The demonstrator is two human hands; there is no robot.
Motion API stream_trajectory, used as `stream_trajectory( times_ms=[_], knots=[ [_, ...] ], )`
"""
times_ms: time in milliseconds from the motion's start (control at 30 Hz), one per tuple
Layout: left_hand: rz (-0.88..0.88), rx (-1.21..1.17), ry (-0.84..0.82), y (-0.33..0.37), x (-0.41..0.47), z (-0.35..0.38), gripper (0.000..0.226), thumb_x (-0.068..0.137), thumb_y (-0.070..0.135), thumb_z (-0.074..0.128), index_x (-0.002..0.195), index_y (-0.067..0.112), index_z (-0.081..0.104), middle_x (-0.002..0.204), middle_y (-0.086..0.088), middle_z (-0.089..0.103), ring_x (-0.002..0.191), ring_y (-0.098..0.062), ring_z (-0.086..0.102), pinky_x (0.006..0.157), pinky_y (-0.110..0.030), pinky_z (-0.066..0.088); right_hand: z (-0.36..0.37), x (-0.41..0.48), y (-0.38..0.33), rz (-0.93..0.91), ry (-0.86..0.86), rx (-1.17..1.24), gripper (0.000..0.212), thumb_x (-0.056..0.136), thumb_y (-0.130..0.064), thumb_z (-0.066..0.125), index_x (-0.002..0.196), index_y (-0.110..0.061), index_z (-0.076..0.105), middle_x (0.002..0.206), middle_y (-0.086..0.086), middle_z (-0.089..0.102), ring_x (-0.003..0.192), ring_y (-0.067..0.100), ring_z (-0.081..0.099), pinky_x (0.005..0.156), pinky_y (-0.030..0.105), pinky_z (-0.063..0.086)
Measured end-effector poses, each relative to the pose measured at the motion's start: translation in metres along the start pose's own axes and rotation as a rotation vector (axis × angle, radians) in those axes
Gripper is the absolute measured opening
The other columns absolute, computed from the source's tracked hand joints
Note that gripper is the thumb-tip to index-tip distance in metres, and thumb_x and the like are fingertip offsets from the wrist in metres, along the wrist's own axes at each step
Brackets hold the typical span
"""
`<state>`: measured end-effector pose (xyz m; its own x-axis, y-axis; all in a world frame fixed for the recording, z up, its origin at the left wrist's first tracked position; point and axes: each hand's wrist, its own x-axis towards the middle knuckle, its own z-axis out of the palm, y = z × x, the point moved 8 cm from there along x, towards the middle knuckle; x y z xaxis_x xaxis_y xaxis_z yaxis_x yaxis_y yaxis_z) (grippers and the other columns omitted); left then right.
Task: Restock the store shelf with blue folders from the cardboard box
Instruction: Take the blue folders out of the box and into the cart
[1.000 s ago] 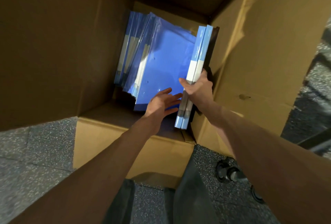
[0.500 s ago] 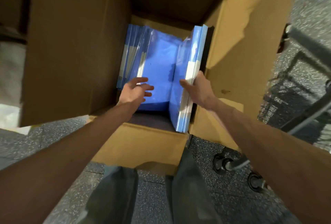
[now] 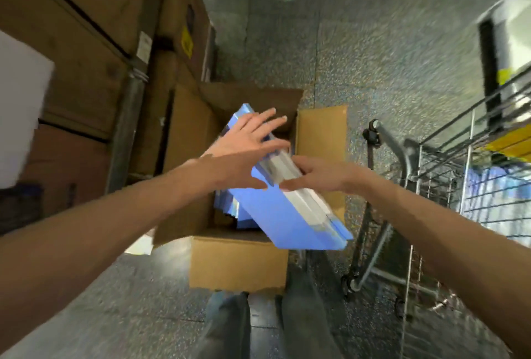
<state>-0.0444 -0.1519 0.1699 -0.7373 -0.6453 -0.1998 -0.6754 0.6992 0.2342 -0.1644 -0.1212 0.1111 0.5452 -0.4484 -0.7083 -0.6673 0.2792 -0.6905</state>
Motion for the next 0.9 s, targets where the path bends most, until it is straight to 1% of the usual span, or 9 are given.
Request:
stream_trajectory(
  times_ms=[100, 200, 333, 500, 600, 633, 700, 767, 900],
  knots=[
    [0.078, 0.082, -0.026, 0.023, -0.003, -0.067, 0.074, 0.067, 0.066, 0.08, 0.125, 0.024, 0.063, 0.121, -0.001, 0.067, 0.118, -0.027, 0.06, 0.103, -0.041, 0.036, -0.015, -0.053, -0.04, -0.035, -0.037, -0.091, 0.025, 0.094, -0.031, 0.069, 0.113, -0.019, 0.057, 0.09, -0.009, 0.056, 0.08, 0.004, 0.051, 0.068, 0.018, 0.041],
    [-0.027, 0.18, -0.132, 0.027, -0.007, -0.113, 0.059, 0.073, 0.076, 0.067, 0.109, 0.029, 0.06, 0.101, 0.007, 0.068, 0.097, -0.02, 0.066, 0.081, -0.036, 0.049, -0.023, -0.089, -0.073, -0.056, -0.055, -0.202, 0.041, 0.084, -0.049, 0.072, 0.111, -0.021, 0.059, 0.091, -0.007, 0.061, 0.08, 0.008, 0.055, 0.072, 0.029, 0.044],
    [-0.006, 0.173, -0.147, 0.054, -0.027, -0.159, 0.05, 0.079, 0.075, 0.063, 0.092, 0.03, 0.045, 0.098, 0.006, 0.062, 0.09, -0.021, 0.061, 0.069, -0.034, 0.044, -0.025, -0.136, -0.107, -0.081, -0.005, -0.362, 0.028, 0.09, -0.042, 0.072, 0.101, -0.022, 0.056, 0.09, -0.009, 0.059, 0.084, 0.01, 0.054, 0.069, 0.027, 0.043],
    [-0.146, 0.148, -0.009, 0.066, -0.053, -0.201, 0.049, 0.084, 0.073, 0.06, 0.086, 0.027, 0.042, 0.09, 0.005, 0.06, 0.083, -0.024, 0.063, 0.063, -0.034, 0.035, -0.043, -0.189, -0.144, -0.146, 0.351, -0.528, 0.028, 0.091, -0.043, 0.067, 0.099, -0.02, 0.053, 0.092, -0.003, 0.056, 0.083, 0.018, 0.052, 0.063, 0.029, 0.037],
    [-0.244, 0.096, 0.096, 0.066, -0.071, -0.221, 0.054, 0.084, 0.076, 0.056, 0.083, 0.025, 0.042, 0.089, 0.003, 0.061, 0.083, -0.025, 0.063, 0.062, -0.035, 0.033, -0.054, -0.215, -0.159, -0.16, 0.626, -0.505, 0.042, 0.088, -0.048, 0.068, 0.117, -0.018, 0.062, 0.11, 0.004, 0.067, 0.103, 0.027, 0.062, 0.084, 0.039, 0.048],
    [-0.269, 0.069, 0.141, 0.065, -0.076, -0.227, 0.055, 0.083, 0.078, 0.056, 0.081, 0.025, 0.041, 0.085, 0.004, 0.06, 0.081, -0.026, 0.063, 0.06, -0.036, 0.034, -0.057, -0.222, -0.163, -0.147, 0.714, -0.547, 0.05, 0.089, -0.048, 0.067, 0.127, -0.016, 0.06, 0.126, 0.009, 0.064, 0.119, 0.031, 0.057, 0.098, 0.043, 0.045],
    [-0.327, 0.018, 0.201, 0.063, -0.09, -0.238, 0.056, 0.081, 0.08, 0.055, 0.081, 0.025, 0.045, 0.081, 0.005, 0.06, 0.079, -0.026, 0.064, 0.06, -0.038, 0.04, -0.057, -0.24, -0.17, -0.068, 0.893, -0.58, 0.068, 0.092, -0.046, 0.063, 0.148, -0.014, 0.043, 0.158, 0.018, 0.033, 0.148, 0.033, 0.026, 0.119, 0.049, 0.018],
    [-0.383, -0.061, 0.254, 0.058, -0.101, -0.246, 0.058, 0.081, 0.081, 0.054, 0.083, 0.023, 0.05, 0.078, 0.004, 0.062, 0.075, -0.025, 0.063, 0.057, -0.037, 0.04, -0.057, -0.266, -0.177, -0.045, 1.132, -0.519, 0.079, 0.093, -0.044, 0.064, 0.156, -0.014, 0.028, 0.166, 0.018, 0.008, 0.154, 0.035, 0.003, 0.122, 0.049, 0.005],
    [-0.446, -0.302, 0.406, 0.05, -0.125, -0.264, 0.061, 0.081, 0.079, 0.058, 0.071, 0.02, 0.046, 0.064, 0.004, 0.053, 0.064, -0.024, 0.053, 0.051, -0.036, 0.027, -0.04, -0.308, -0.169, -0.031, 1.386, -0.128, 0.095, 0.092, -0.044, 0.067, 0.16, -0.014, 0.009, 0.167, 0.01, -0.009, 0.154, 0.028, -0.012, 0.123, 0.044, 0.006]
  ],
)
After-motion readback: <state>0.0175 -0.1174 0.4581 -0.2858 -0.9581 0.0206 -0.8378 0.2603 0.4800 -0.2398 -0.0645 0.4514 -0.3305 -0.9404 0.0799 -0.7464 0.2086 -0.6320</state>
